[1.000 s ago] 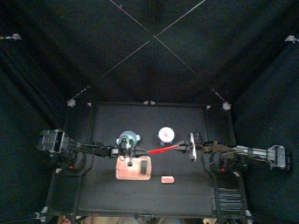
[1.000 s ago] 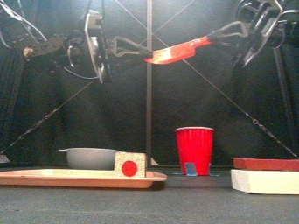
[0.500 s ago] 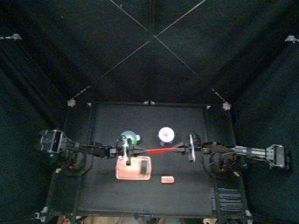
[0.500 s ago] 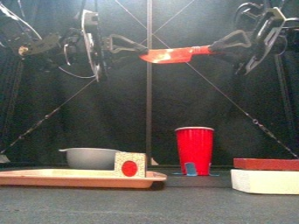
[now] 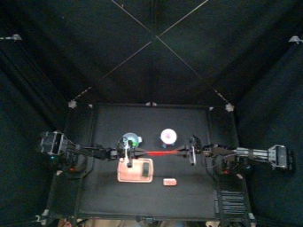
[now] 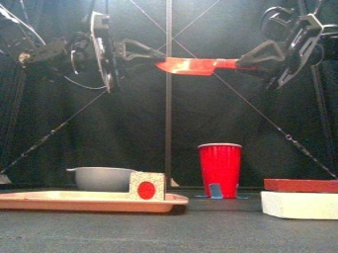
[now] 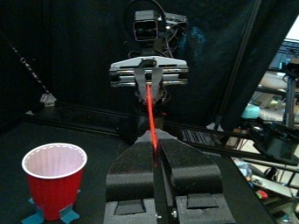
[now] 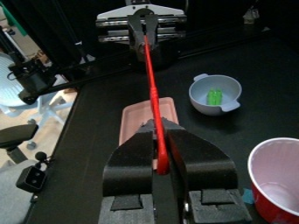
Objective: Hold knife with other hand
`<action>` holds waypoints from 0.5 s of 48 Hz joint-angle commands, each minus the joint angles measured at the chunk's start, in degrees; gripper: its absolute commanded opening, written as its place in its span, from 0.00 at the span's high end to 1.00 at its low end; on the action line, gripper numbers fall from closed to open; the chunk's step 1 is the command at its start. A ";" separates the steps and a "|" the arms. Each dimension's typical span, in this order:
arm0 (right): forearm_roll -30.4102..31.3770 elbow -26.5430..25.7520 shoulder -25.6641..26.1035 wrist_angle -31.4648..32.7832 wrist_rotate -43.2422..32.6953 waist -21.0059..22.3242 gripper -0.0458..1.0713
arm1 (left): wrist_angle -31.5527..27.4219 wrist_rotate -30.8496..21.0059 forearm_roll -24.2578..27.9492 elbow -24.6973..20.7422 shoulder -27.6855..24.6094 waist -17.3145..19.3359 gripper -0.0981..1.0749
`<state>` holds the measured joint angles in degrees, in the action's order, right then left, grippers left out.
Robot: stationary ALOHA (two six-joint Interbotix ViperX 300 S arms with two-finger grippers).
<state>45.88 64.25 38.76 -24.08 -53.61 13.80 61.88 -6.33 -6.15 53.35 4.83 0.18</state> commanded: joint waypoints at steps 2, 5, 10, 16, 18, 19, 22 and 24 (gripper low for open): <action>0.26 -1.14 -0.53 0.18 0.18 -0.18 0.57 | 1.23 0.18 0.00 -0.97 1.32 0.09 0.66; 0.35 -1.23 -0.53 0.18 0.18 -0.26 0.57 | 1.23 0.09 -0.09 -0.79 1.32 0.09 0.66; 0.62 -1.23 -0.53 0.18 0.18 -0.53 0.53 | 1.23 0.09 -0.09 -0.44 1.32 0.09 0.66; 0.62 -1.32 -0.53 0.18 0.18 -0.53 0.41 | 1.23 0.09 -0.09 -0.18 1.32 0.09 0.66; 0.62 -1.23 -0.53 0.18 0.18 -0.53 0.36 | 1.14 0.09 -0.09 -0.18 1.32 0.00 0.66; 0.62 -1.14 -0.53 0.18 0.18 -0.53 0.33 | 1.23 0.09 -0.09 -0.09 1.32 -0.09 0.66; 0.53 -1.05 -0.53 0.18 0.18 -0.53 0.24 | 1.23 0.09 -0.09 -0.09 1.32 -0.18 0.66; 0.44 -0.97 -0.35 0.18 0.18 -0.44 0.19 | 1.23 0.09 -0.09 0.00 1.41 -0.18 0.66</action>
